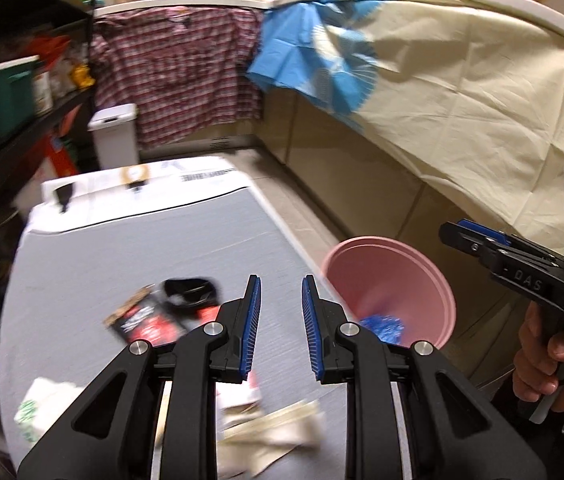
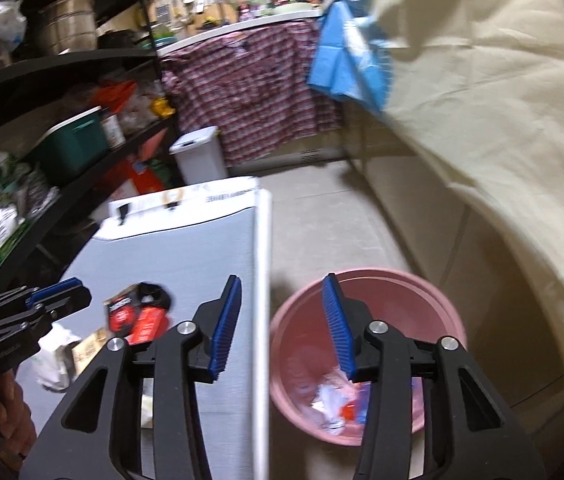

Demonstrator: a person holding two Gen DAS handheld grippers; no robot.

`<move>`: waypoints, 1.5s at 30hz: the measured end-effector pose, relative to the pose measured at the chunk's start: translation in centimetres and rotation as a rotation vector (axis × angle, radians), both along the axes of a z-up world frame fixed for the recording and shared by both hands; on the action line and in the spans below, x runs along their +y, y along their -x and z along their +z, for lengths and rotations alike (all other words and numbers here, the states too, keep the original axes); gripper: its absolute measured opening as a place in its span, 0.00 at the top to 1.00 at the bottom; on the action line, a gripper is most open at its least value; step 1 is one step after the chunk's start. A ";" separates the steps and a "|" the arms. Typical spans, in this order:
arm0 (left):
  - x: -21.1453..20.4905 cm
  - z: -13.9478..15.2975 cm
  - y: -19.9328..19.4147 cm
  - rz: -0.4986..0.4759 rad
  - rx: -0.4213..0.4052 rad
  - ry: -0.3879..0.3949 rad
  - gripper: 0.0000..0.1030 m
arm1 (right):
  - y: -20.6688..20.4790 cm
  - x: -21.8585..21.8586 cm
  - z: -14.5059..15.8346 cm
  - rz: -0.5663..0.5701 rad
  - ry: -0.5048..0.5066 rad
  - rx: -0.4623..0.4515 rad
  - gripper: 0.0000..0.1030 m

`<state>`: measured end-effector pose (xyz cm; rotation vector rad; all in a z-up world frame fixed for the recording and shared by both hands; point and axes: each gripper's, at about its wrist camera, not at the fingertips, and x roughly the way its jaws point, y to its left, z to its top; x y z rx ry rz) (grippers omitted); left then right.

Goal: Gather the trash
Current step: 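Move the left gripper to the white paper bag while the right moves to the cream paper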

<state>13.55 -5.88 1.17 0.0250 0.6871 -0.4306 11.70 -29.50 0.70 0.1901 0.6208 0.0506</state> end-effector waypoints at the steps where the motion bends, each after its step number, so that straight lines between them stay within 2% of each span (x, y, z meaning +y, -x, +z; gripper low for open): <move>1: 1.0 -0.1 0.2 0.015 0.001 -0.001 0.79 | 0.0 1.1 -0.1 0.025 -0.003 0.000 0.60; 8: 8.7 -0.2 1.3 0.146 0.020 -0.009 0.79 | 0.8 7.4 -1.5 0.239 -0.017 0.024 0.60; 12: 13.1 -0.6 2.0 0.223 0.046 -0.009 0.79 | 1.5 10.5 -2.6 0.367 0.019 0.049 0.60; 20: 19.8 -2.8 2.9 0.332 0.129 0.019 0.77 | 2.0 13.6 -4.4 0.506 0.069 0.110 0.59; 23: 20.7 -4.0 3.0 0.337 0.177 0.038 0.61 | 2.0 14.8 -5.2 0.549 0.097 0.144 0.59; 24: 20.8 -4.5 2.9 0.335 0.194 0.038 0.59 | 2.0 15.2 -5.6 0.560 0.110 0.156 0.59; 29: 20.7 -5.9 2.8 0.327 0.230 0.029 0.59 | 2.0 16.5 -7.0 0.590 0.191 0.197 0.59; 35: 20.0 -6.0 2.3 0.310 0.219 0.018 0.59 | 2.3 16.4 -7.2 0.587 0.218 0.202 0.59; 41: 19.4 -7.2 1.2 0.297 0.252 0.001 0.59 | 2.1 16.4 -7.8 0.581 0.246 0.225 0.59; 43: 19.2 -7.0 1.1 0.289 0.245 -0.002 0.61 | 2.0 16.4 -8.1 0.580 0.253 0.234 0.61; 44: 19.1 -6.8 1.1 0.284 0.238 -0.002 0.66 | 2.0 16.5 -8.1 0.580 0.255 0.234 0.64; 45: 19.0 -6.6 1.1 0.278 0.232 -0.002 0.72 | 2.0 16.5 -8.1 0.585 0.257 0.236 0.73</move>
